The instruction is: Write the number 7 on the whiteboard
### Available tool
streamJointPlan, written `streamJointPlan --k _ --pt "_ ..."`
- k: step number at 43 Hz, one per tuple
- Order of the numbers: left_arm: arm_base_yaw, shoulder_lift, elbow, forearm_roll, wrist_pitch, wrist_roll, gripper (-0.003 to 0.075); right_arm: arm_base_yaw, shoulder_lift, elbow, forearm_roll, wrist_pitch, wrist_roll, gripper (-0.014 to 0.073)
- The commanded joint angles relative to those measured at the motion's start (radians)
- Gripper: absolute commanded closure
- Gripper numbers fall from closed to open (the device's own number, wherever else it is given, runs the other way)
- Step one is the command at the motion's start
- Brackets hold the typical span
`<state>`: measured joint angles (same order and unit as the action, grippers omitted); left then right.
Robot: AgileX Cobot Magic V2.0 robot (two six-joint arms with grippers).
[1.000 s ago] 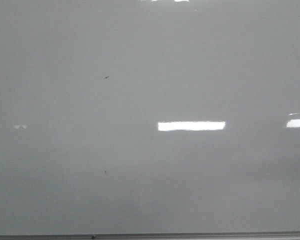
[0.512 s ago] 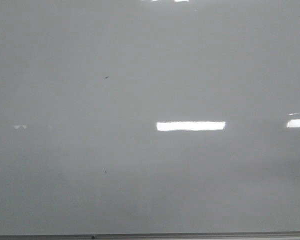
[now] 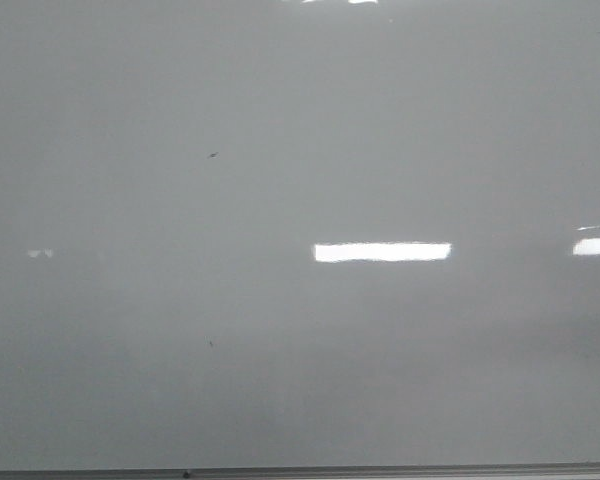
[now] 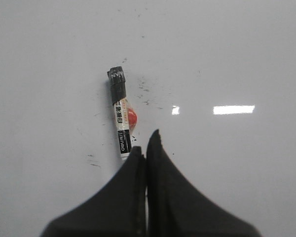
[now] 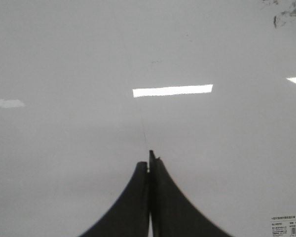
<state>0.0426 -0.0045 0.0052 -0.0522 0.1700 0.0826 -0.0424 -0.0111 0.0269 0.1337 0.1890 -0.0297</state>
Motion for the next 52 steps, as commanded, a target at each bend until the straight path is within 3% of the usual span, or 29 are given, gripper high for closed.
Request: streamJointPlan --k 1,9,18,28,36,45,48,52 --pt "-0.008 -0.014 0.005 -0.008 -0.096 -0.009 0.0741 0.0 -0.018 -0.004 -0.007 -0.078 -0.003 0.0662" --pt "-0.008 -0.014 0.005 -0.008 -0.132 -0.009 0.0741 0.0 -0.018 -0.004 -0.006 -0.108 -0.003 0.0662" --pt "-0.008 -0.014 -0.038 -0.008 -0.327 -0.009 0.0741 0.0 -0.018 -0.084 0.004 -0.149 -0.003 0.0662" --pt "-0.008 0.1 -0.292 0.005 -0.132 -0.009 0.0741 0.0 0.092 -0.34 0.004 0.125 -0.003 0.0662" --pt "-0.005 0.329 -0.43 0.009 0.074 -0.008 0.0741 0.0 0.27 -0.437 0.006 0.114 -0.003 0.0662" --pt "-0.005 0.446 -0.456 0.009 0.051 -0.008 0.0737 0.0 0.33 -0.443 0.006 0.097 -0.003 0.0659" --pt "-0.005 0.447 -0.456 0.009 0.039 -0.008 0.0688 0.0 0.328 -0.443 0.006 0.096 -0.003 0.0631" --pt "-0.005 0.447 -0.456 0.009 0.04 -0.008 0.0477 0.0 0.328 -0.443 0.006 0.095 -0.003 0.0473"
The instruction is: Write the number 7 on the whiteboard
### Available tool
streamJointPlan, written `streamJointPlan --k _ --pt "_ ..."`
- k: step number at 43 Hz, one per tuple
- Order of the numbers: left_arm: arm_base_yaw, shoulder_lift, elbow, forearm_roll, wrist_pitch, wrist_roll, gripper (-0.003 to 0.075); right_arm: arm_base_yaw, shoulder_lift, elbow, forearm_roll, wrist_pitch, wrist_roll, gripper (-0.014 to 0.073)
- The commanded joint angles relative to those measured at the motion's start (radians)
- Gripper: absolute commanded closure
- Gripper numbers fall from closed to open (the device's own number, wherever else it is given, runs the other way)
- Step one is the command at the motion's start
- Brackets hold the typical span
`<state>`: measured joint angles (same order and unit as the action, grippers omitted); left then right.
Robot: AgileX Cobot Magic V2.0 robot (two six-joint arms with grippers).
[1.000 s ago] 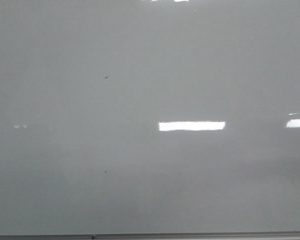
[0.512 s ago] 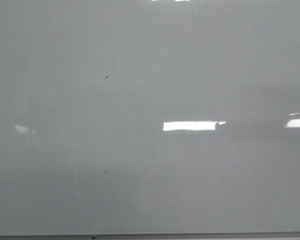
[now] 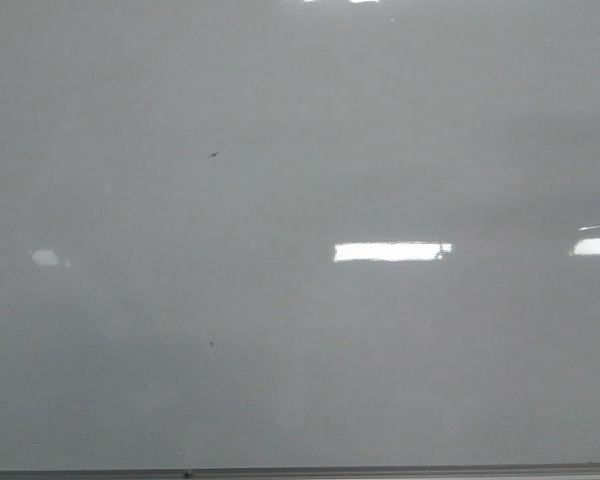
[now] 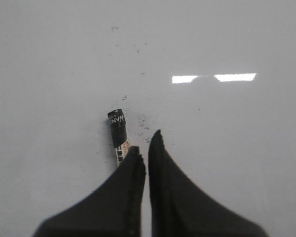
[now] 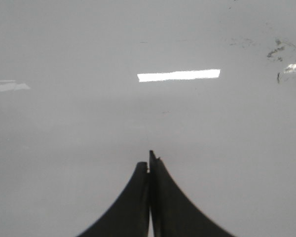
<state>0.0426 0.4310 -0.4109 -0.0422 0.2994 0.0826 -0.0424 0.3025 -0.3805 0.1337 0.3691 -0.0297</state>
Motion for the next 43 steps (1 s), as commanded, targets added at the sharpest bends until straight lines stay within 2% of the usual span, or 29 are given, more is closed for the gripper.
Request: streamJointPlan --k 1,2,4,7,9,12,16,20,26,32,43 --pt "-0.005 0.012 -0.039 -0.001 -0.09 -0.008 0.0419 0.0 0.015 -0.036 0.006 -0.086 -0.003 0.0428" --pt "-0.005 0.012 -0.039 -0.001 -0.09 -0.008 0.0379 0.0 0.015 -0.036 0.006 -0.086 -0.003 0.0364" --pt "-0.005 0.012 -0.039 -0.001 -0.09 -0.008 0.0246 0.0 0.015 -0.036 0.006 -0.085 -0.003 0.0264" --pt "-0.005 0.012 -0.039 -0.001 -0.09 -0.008 0.0118 0.0 0.015 -0.036 0.006 -0.085 -0.003 0.0116" --pt "-0.005 0.012 -0.039 -0.001 -0.09 -0.008 0.0085 0.0 0.015 -0.035 0.006 -0.085 -0.003 0.0052" --pt "-0.005 0.012 -0.039 -0.001 -0.092 -0.008 0.0082 0.0 0.015 -0.034 0.006 -0.085 -0.003 -0.0006" --pt "-0.005 0.017 -0.038 -0.001 -0.093 -0.008 0.0083 0.0 0.015 -0.034 0.006 -0.085 -0.003 -0.002" --pt "-0.005 0.071 -0.041 -0.003 -0.039 -0.01 0.0083 0.0 0.015 -0.034 0.006 -0.085 -0.003 -0.0021" --pt "-0.004 0.241 -0.046 -0.015 -0.003 -0.019 0.0083 0.0 0.015 -0.034 0.006 -0.085 -0.003 -0.0021" --pt "0.011 0.447 -0.085 -0.013 0.019 -0.108 0.0083 0.0 0.015 -0.034 0.006 -0.085 -0.003 -0.0021" --pt "0.119 0.742 -0.155 -0.006 -0.093 -0.114 0.0083 0.0 0.015 -0.034 0.006 -0.085 -0.003 -0.0021"
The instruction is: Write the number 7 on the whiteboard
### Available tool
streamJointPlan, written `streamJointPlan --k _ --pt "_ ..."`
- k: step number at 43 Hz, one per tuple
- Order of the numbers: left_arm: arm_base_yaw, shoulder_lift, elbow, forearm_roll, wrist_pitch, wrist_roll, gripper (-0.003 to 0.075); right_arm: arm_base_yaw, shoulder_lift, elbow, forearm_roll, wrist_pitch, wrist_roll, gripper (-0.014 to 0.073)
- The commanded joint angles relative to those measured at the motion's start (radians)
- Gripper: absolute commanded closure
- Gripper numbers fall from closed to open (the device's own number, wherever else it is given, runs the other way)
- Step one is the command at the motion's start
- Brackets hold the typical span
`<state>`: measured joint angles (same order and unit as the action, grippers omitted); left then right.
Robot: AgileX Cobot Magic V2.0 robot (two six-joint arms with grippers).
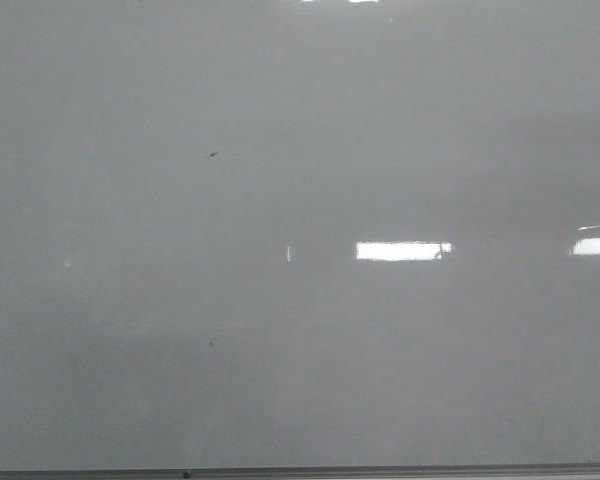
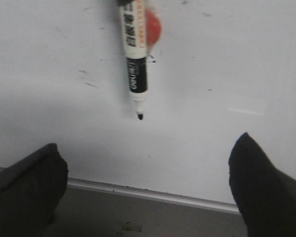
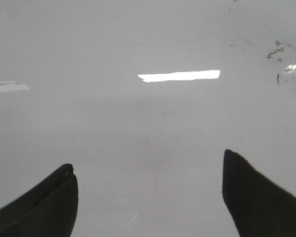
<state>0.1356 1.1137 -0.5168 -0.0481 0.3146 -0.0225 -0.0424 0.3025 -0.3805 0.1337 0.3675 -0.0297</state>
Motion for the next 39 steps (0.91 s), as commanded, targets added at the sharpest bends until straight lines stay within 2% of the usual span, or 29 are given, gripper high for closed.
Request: streamJointPlan --k 1,7,14,26,32,39 --pt "0.031 0.08 -0.058 0.003 -0.12 -0.006 0.0083 0.0 0.015 -0.034 0.006 -0.084 -0.003 -0.0021" --pt "0.009 0.201 -0.094 0.027 -0.173 0.037 0.0083 0.001 0.015 -0.034 0.006 -0.084 -0.003 -0.002" --pt "-0.017 0.293 -0.096 0.048 -0.306 0.05 0.0083 0.001 0.015 -0.034 0.006 -0.084 -0.003 -0.002" --pt "-0.017 0.353 -0.096 0.048 -0.455 0.05 0.0092 0.001 0.015 -0.034 0.006 -0.084 -0.003 -0.002" --pt "-0.017 0.358 -0.096 0.048 -0.467 0.05 0.0208 0.001 0.015 -0.034 0.006 -0.084 -0.003 -0.002" --pt "-0.017 0.358 -0.096 0.048 -0.467 0.05 0.0463 0.001 0.015 -0.034 0.006 -0.084 -0.003 -0.002"
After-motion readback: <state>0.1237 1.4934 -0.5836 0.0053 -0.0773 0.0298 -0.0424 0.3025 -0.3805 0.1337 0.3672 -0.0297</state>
